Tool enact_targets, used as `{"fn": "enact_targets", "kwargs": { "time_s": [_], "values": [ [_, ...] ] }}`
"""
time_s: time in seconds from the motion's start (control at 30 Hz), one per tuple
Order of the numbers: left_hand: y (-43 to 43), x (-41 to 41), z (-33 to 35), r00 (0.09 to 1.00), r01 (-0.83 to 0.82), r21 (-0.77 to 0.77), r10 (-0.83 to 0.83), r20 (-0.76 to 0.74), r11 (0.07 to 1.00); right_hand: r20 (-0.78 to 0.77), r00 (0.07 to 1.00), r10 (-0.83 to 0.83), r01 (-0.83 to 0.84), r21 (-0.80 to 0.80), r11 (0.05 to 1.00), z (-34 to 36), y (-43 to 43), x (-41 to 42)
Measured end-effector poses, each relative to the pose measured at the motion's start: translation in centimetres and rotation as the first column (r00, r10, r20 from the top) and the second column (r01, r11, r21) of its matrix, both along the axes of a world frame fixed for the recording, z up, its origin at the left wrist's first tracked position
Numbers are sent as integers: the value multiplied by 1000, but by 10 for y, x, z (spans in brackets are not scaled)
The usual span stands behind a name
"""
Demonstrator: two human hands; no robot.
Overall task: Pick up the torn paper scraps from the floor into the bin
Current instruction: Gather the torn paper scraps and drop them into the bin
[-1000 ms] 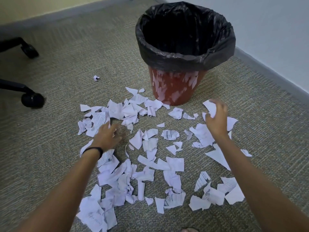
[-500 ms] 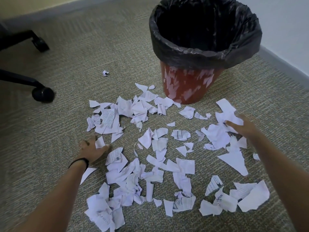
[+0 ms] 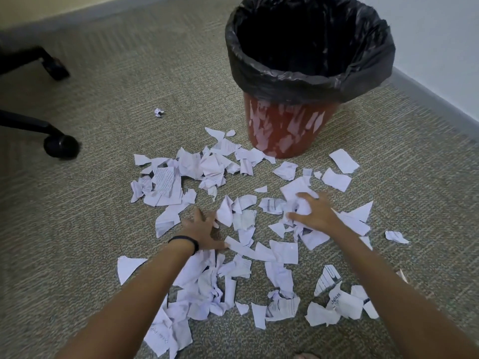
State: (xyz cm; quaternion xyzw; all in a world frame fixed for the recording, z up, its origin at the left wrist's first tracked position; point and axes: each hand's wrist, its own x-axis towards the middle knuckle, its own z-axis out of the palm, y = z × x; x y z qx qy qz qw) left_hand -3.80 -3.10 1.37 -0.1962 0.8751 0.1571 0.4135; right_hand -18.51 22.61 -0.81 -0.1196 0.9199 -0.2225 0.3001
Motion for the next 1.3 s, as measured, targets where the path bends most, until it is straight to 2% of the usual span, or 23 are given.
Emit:
{"fn": "enact_targets", "kwargs": {
  "time_s": [0.17,0.33,0.4,0.5,0.57,0.73,0.87,1.0,1.13,1.17,1.23,1.3],
  "values": [
    [27,3,6,994,102,-2,-102,-29,995,19,990,143,-142,-52,989,2,-15,28],
    [40,14,10,947,307,-73,-297,122,949,-13,974,226,-226,-64,972,-1,-28,48],
    [43,23,6,937,340,-125,-324,134,932,-43,968,245,-247,-56,967,-2,-32,54],
    [41,38,0,940,339,-221,-337,50,914,-64,964,259,-262,-48,964,-4,-37,60],
    [36,45,-1,946,312,-225,-325,-21,923,-81,950,302,-304,-11,953,-5,-40,64],
    [24,55,-1,954,239,-89,-251,-166,967,-139,888,438,-427,106,898,-2,-52,80],
    [15,53,3,945,254,-26,-254,-206,967,-146,877,457,-456,42,889,-2,-58,89],
    [9,39,12,935,128,71,-97,-341,989,-49,900,434,-437,-91,895,-6,-62,90],
    [6,20,21,880,-91,298,217,-423,950,134,951,279,-245,-224,943,1,-61,82],
    [6,14,26,849,-150,389,321,-420,909,178,952,249,-197,-266,944,8,-59,78],
    [8,3,43,781,-236,610,522,-344,756,272,944,186,-86,-341,936,26,-54,68],
    [11,-11,65,732,-273,738,631,-257,617,321,935,150,-10,-400,917,48,-45,55]
  ]
}}
